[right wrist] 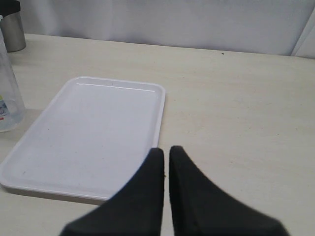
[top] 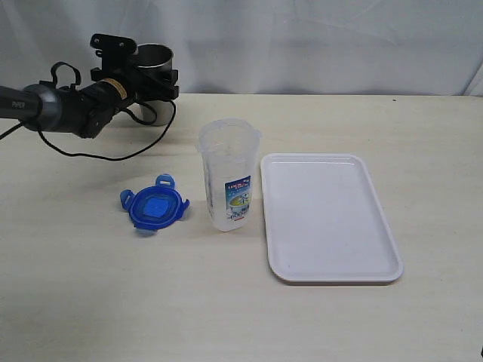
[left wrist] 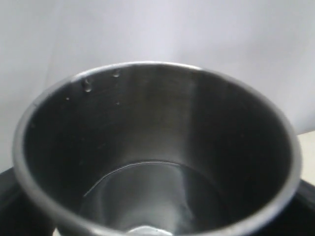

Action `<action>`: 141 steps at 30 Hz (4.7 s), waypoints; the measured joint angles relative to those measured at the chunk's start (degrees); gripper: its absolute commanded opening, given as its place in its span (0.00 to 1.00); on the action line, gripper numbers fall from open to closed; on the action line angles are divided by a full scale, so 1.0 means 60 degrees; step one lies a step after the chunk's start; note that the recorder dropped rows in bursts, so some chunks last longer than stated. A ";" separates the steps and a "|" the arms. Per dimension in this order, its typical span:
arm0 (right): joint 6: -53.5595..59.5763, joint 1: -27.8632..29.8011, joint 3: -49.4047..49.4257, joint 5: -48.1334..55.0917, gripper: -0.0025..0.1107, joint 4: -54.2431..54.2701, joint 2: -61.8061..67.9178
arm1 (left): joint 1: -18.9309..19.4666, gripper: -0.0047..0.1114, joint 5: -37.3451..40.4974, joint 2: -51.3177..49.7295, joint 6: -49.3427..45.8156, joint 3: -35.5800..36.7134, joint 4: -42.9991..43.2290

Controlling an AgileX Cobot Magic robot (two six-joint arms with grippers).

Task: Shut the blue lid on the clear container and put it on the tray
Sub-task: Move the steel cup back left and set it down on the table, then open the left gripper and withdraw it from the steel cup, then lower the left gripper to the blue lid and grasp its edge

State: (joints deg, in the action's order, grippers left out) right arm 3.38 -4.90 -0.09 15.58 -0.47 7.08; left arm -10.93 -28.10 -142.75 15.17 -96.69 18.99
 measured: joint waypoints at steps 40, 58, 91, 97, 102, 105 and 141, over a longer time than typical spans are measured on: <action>0.0000 0.0000 0.0000 0.0000 0.06 0.0000 0.0000 | -0.0189 0.85 0.1680 0.0736 0.0695 0.0913 -0.0037; 0.0000 0.0000 0.0000 0.0000 0.06 0.0000 0.0000 | 0.0445 0.85 0.1312 0.2056 0.0486 0.3421 0.0092; 0.0000 0.0000 0.0000 0.0000 0.06 0.0000 0.0000 | 0.0468 0.85 -0.1106 0.5070 -0.0004 0.5990 0.2329; 0.0000 0.0000 0.0000 0.0000 0.06 0.0000 0.0000 | 0.0468 0.85 -0.0103 0.6123 0.0281 0.5990 0.2329; 0.0000 0.0000 0.0000 0.0000 0.06 0.0000 0.0000 | 0.0468 0.85 0.1499 0.6895 0.0972 0.6011 0.2349; 0.0000 0.0000 0.0000 0.0000 0.06 0.0000 0.0000 | 0.0468 0.85 0.2560 0.7444 0.1344 0.6130 0.2331; 0.0000 0.0000 0.0000 0.0000 0.06 0.0000 0.0000 | -0.1824 0.47 0.9907 0.7707 -0.0584 0.6535 -0.2767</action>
State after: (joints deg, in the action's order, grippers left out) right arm 3.38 -4.90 -0.09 15.58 -0.47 7.08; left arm -21.88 31.34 -96.51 11.67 -57.48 2.39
